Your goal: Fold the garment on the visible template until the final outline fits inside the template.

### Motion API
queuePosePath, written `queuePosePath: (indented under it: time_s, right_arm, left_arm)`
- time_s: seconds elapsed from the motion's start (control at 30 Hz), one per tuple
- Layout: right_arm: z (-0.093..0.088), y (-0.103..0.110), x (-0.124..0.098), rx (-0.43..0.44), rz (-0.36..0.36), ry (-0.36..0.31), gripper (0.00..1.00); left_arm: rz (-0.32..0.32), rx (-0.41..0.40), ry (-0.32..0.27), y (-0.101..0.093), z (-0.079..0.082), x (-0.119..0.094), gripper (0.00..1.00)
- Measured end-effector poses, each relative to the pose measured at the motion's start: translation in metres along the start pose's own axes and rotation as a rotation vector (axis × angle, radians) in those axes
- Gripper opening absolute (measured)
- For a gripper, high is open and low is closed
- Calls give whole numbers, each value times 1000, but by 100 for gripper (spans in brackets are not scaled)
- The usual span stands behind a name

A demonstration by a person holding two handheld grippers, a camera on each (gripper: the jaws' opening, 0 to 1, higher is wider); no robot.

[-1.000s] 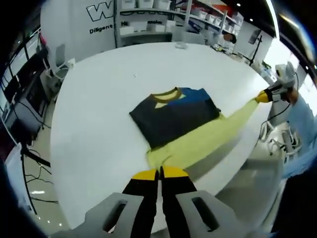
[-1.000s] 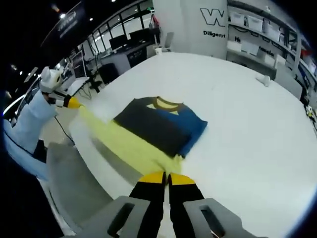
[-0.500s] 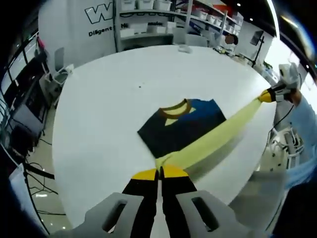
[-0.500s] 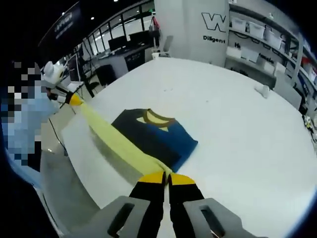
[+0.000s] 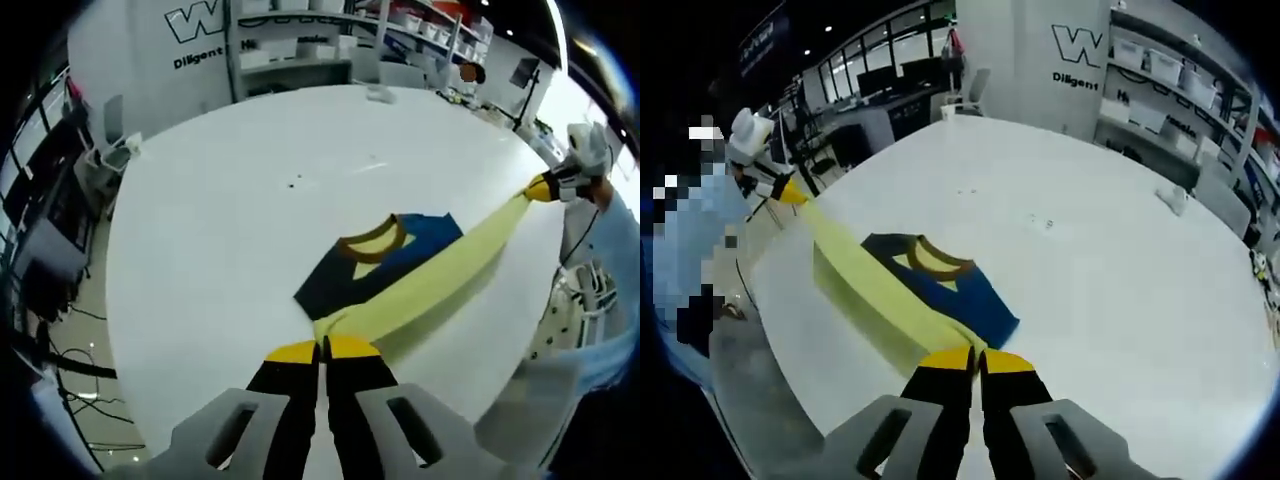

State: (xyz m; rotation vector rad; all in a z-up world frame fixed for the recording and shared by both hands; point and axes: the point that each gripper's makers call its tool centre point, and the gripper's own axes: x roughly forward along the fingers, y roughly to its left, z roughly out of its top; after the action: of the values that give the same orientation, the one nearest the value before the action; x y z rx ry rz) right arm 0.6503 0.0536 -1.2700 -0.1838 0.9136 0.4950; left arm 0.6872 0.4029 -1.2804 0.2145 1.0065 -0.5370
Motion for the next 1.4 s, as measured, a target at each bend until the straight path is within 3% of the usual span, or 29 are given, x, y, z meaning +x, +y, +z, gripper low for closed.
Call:
queuePosePath:
  time_s: [0.4, 0.67, 1.03, 1.4]
  right_arm:
    - [4, -14, 43, 12, 5, 60, 0]
    - [3, -31, 72, 32, -10, 64, 0]
    - [-4, -46, 111, 68, -11, 88, 0]
    - [-14, -57, 143, 115, -5, 119, 0]
  left_arm:
    - [-21, -34, 86, 21, 0, 45, 1]
    - [-25, -90, 64, 34, 7, 74, 1]
    - [-25, -188, 61, 49, 0, 118, 1]
    - [-37, -280, 53, 55, -4, 145, 1]
